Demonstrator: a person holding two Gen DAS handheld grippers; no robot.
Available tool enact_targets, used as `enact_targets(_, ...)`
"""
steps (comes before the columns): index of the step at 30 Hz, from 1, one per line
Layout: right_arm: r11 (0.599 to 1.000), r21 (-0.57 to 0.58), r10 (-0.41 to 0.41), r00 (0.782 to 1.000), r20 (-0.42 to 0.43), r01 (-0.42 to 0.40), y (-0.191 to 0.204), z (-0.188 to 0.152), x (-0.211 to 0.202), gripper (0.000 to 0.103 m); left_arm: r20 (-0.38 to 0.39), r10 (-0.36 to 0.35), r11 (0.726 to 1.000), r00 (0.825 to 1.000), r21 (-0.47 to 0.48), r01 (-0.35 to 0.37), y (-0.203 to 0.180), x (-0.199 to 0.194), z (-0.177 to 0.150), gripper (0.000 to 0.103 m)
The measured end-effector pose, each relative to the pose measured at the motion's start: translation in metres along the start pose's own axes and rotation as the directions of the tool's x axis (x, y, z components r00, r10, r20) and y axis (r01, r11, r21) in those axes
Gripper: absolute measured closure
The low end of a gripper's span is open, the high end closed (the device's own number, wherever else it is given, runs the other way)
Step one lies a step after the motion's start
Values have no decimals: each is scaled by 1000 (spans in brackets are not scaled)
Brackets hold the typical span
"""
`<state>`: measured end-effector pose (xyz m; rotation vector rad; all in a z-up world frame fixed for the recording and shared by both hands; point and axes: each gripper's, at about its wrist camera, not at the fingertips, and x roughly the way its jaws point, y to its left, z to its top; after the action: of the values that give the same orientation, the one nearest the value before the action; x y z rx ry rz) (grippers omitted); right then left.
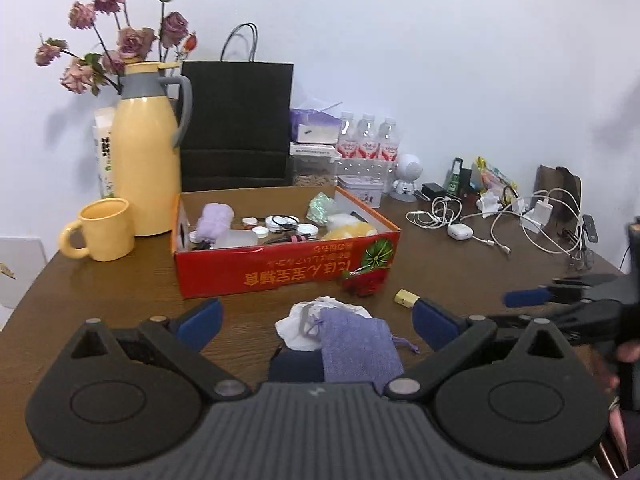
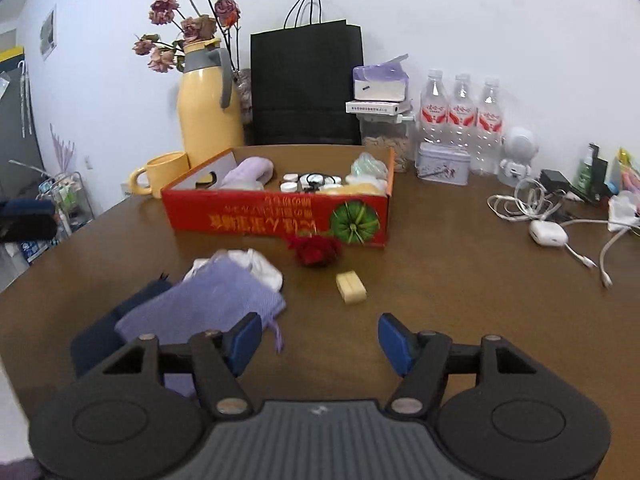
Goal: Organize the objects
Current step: 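Withdraw both grippers from the box toward the yellow block, then grasp the small yellow block with the right gripper while the left grasps a small white item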
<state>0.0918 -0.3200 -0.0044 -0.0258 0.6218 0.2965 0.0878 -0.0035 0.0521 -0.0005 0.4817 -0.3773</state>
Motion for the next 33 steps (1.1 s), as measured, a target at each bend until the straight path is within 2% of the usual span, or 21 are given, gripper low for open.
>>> enact_targets(4,995,-90,-37,998,45,40,-1,-4,-31,35,1,1,1000,1000,14,-1,1,6,1,0)
enact_targets(6,994,-82,-61,996,69,67,-7,0,-37,35,-10,-11,1000,1000,11,11,2,17,-1,0)
enact_targets(8,996,-63,-64,995,79,69,-13,7,-29,35,-59,-52,999,997,-18,51,8,43,0,13)
enact_targets(9,996,-58,-64,995,75,68,-14,9,-22,35,-92,-76,997,993,-42,72,12,60,0,26)
enact_targets(11,998,-53,-41,998,52,44,-15,13,1,36,-164,-84,994,983,-87,70,22,96,1,51)
enact_targets(12,998,-55,-35,999,38,37,-14,14,11,37,-198,-75,993,977,-100,56,26,112,2,55)
enact_targets(14,997,-74,-24,1000,20,25,-9,16,37,39,-240,-69,994,968,-98,46,32,142,2,57)
enact_targets(16,997,-77,-6,1000,11,7,-6,19,63,40,-275,-106,991,956,-113,78,37,164,0,61)
enact_targets(17,997,-79,-9,1000,8,10,-6,20,74,44,-292,-120,989,949,-123,87,39,172,-2,64)
enact_targets(18,996,-81,-26,1000,1,26,-6,21,87,46,-318,-120,988,941,-130,83,42,181,-4,70)
enact_targets(20,996,-78,-51,999,-16,50,-8,23,110,48,-349,-104,989,931,-138,59,46,191,-8,92)
enact_targets(22,998,-52,-45,998,-39,43,-13,25,132,53,-343,-113,982,933,-180,53,56,193,-10,99)
enact_targets(24,997,-57,-53,997,-62,49,-12,25,148,63,-333,-141,963,932,-263,51,68,191,-10,100)
enact_targets(25,996,-74,-59,995,-76,53,-10,24,154,70,-321,-136,958,937,-283,42,73,189,-10,100)
enact_targets(28,994,-88,-64,996,-58,58,-8,21,154,81,-285,-113,953,952,-303,22,80,177,-6,100)
enact_targets(30,995,-74,-65,996,-61,61,-11,21,150,81,-259,-114,948,959,-317,27,82,169,-1,100)
enact_targets(33,996,-52,-73,996,-44,70,-13,21,138,83,-219,-78,953,973,-303,8,79,154,8,100)
